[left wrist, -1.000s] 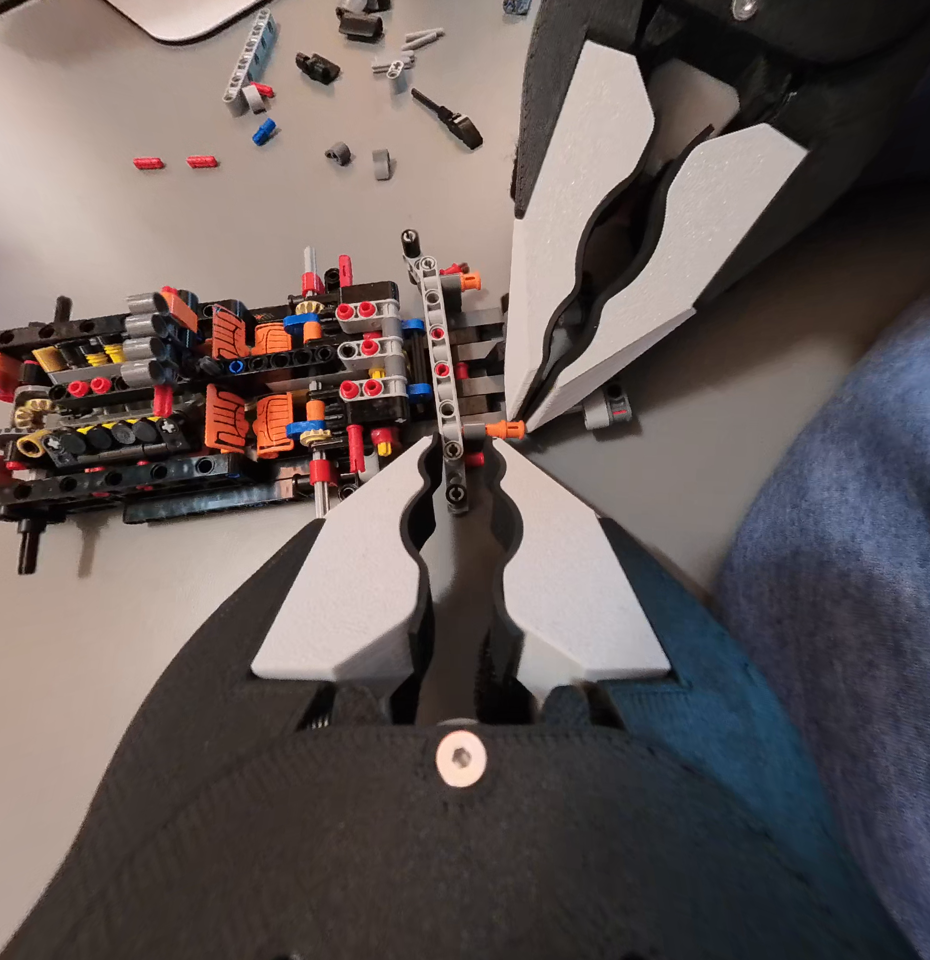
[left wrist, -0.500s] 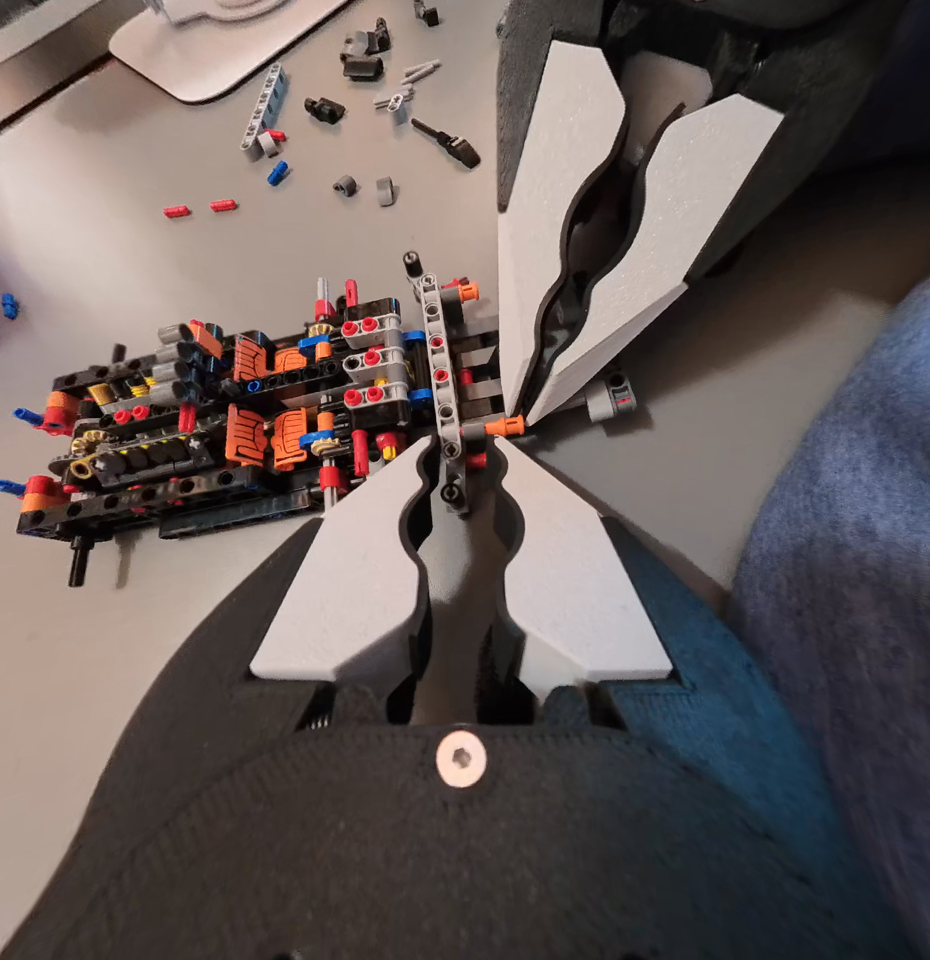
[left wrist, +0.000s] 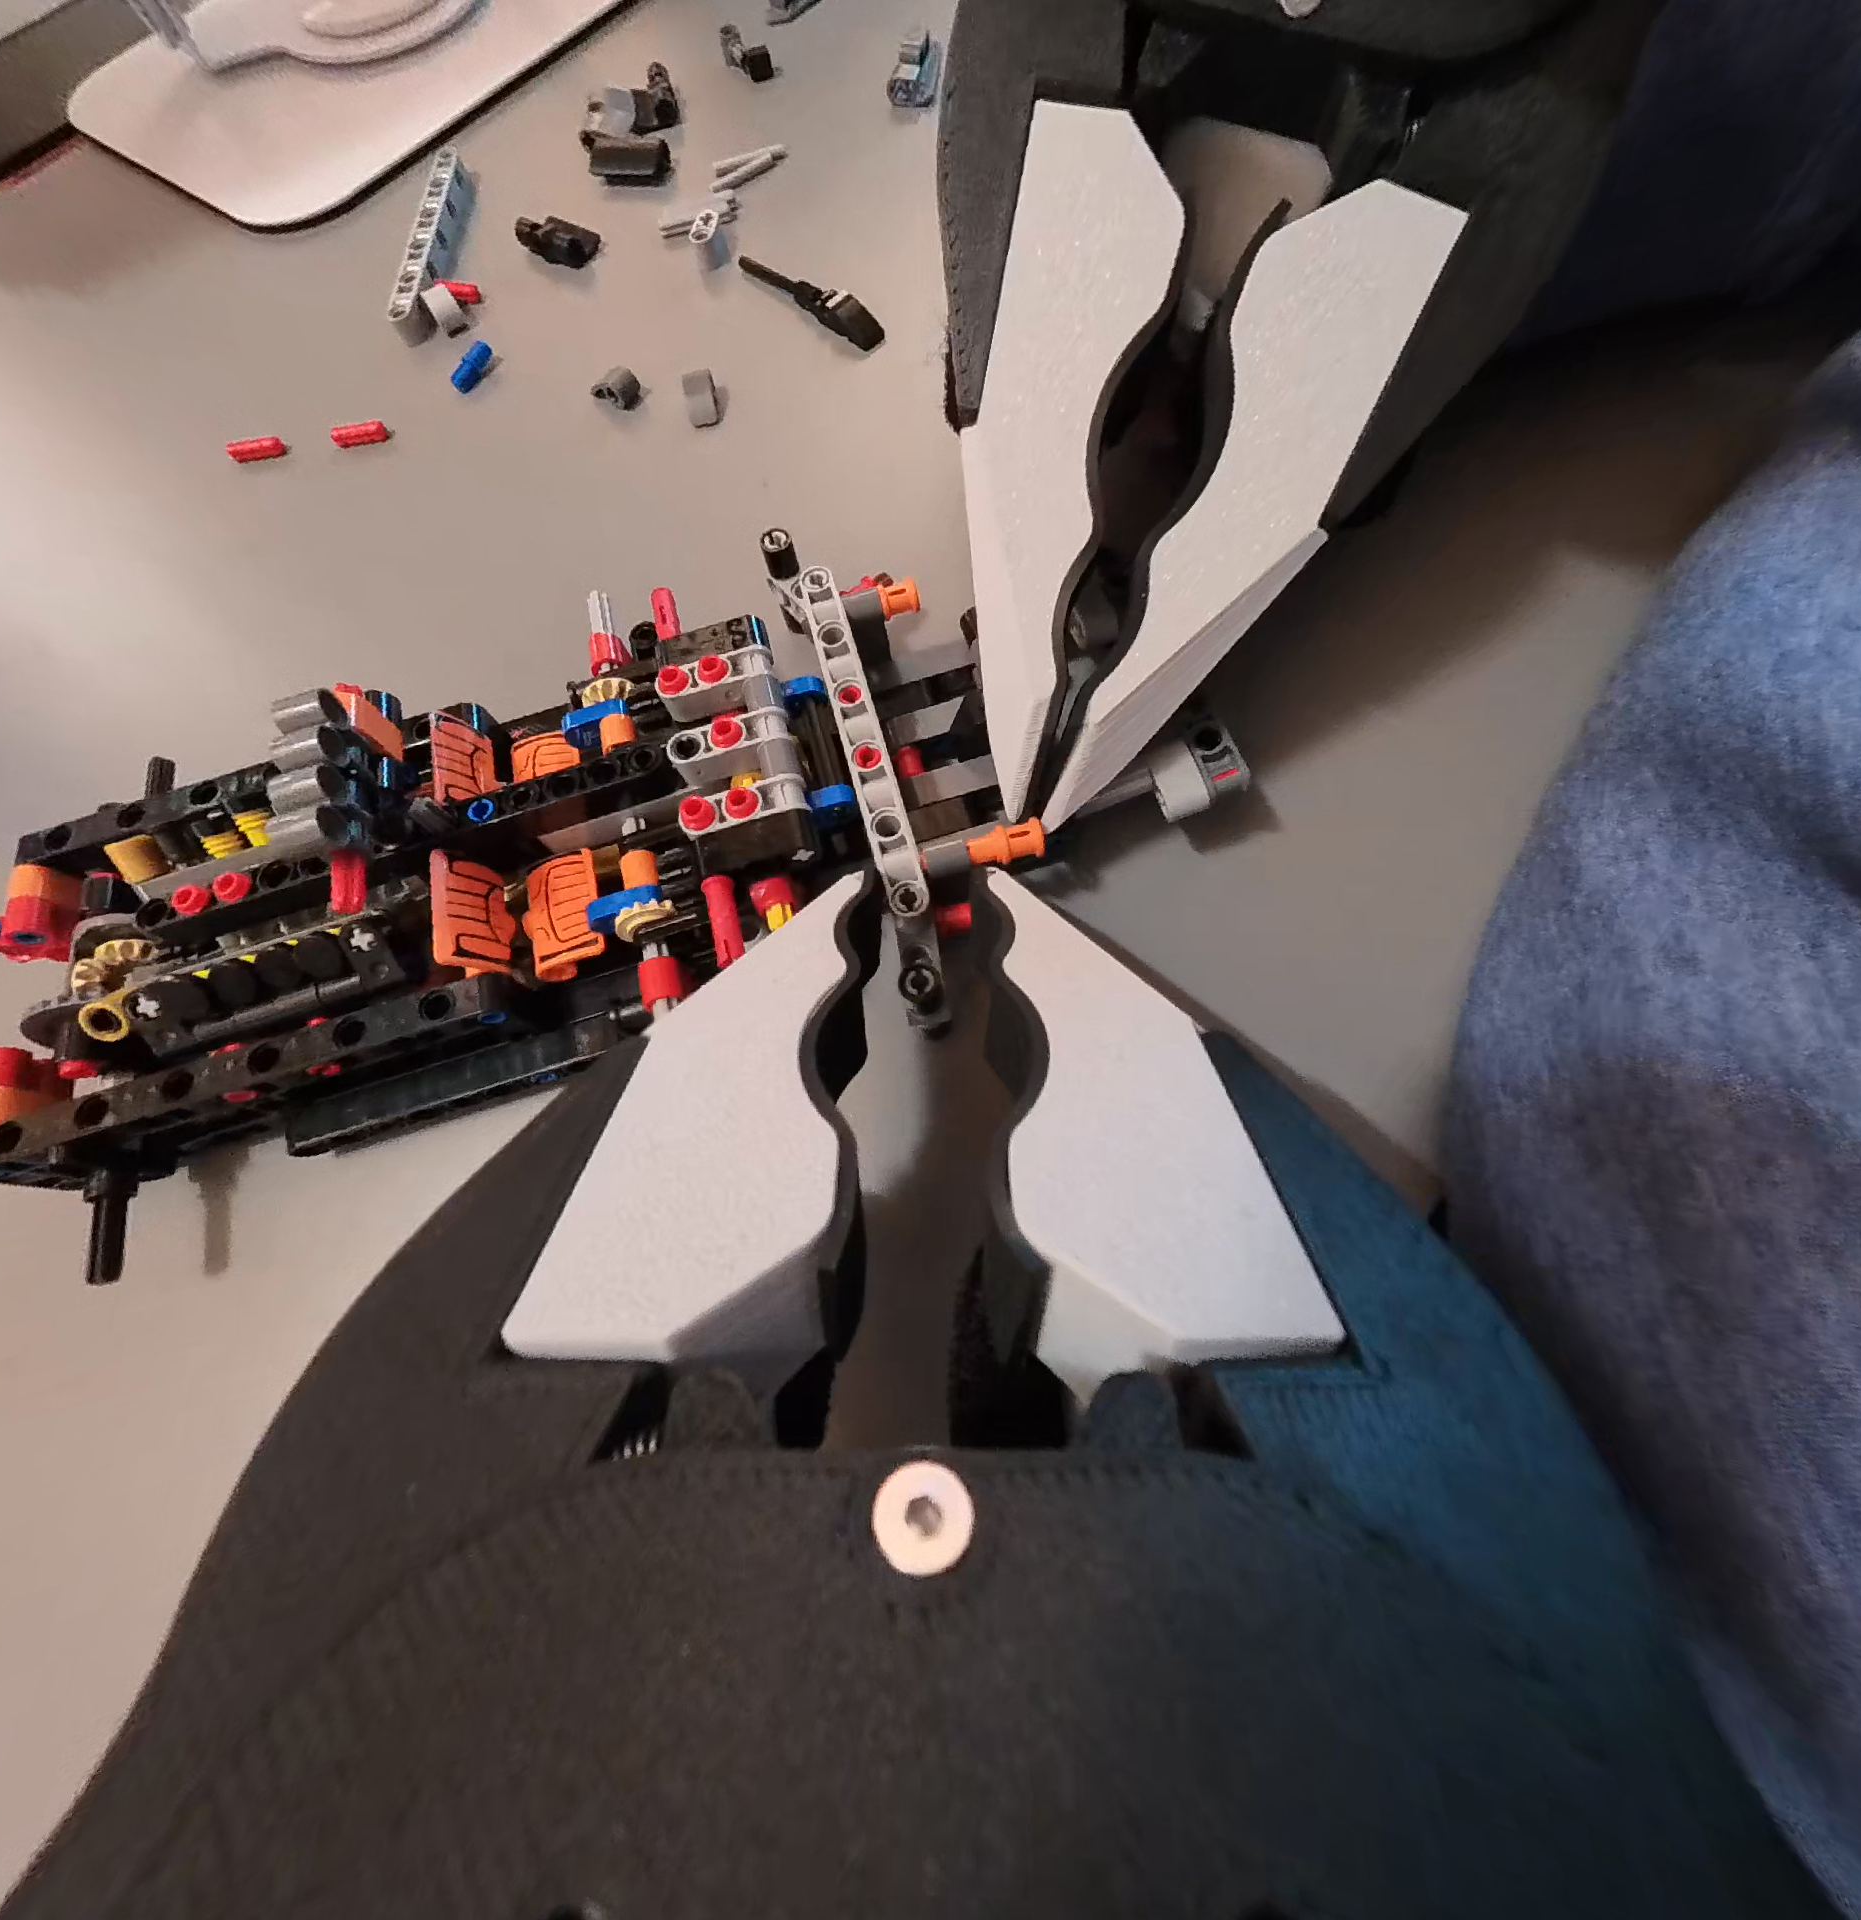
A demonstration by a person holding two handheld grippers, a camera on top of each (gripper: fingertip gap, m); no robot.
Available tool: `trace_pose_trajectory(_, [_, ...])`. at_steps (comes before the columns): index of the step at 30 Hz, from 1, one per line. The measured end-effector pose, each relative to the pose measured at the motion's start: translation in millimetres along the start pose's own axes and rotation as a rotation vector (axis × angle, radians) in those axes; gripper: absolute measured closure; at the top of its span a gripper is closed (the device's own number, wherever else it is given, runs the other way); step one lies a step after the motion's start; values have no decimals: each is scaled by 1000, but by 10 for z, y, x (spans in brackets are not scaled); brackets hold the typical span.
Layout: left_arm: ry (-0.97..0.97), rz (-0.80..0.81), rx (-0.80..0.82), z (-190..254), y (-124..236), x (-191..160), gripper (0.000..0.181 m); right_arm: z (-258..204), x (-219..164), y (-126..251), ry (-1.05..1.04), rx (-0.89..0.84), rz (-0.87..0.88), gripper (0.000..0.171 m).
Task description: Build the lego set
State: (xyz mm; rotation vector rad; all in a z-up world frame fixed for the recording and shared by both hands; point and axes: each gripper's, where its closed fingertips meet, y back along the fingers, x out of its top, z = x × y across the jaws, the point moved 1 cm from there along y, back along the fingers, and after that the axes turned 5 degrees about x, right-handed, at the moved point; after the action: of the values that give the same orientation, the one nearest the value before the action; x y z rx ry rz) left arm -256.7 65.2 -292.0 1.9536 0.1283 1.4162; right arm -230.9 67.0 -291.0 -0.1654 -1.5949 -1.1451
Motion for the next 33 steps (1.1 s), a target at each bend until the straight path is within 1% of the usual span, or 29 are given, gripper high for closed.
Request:
trace_pose_trajectory(1, [-8,-3,-1,3,1,-6,167,-2,-2,-6,1,1,-3,171])
trace_pose_trajectory(12, [37,-15,-28,-16,-20,9,168,8,-12,-14,-10,2,-10,171])
trace_pose_trajectory(22, [35,-9,-32,-31,-36,26,168,36,-9,6,-30,-10,-3,171])
trace_pose_trajectory(27, [10,-17,-1,-30,-54,43,169,45,-18,14,-50,-5,-6,171])
trace_pose_trajectory(33, [-66,-55,26,-27,-63,28,169,54,-28,10,-90,23,-10,171])
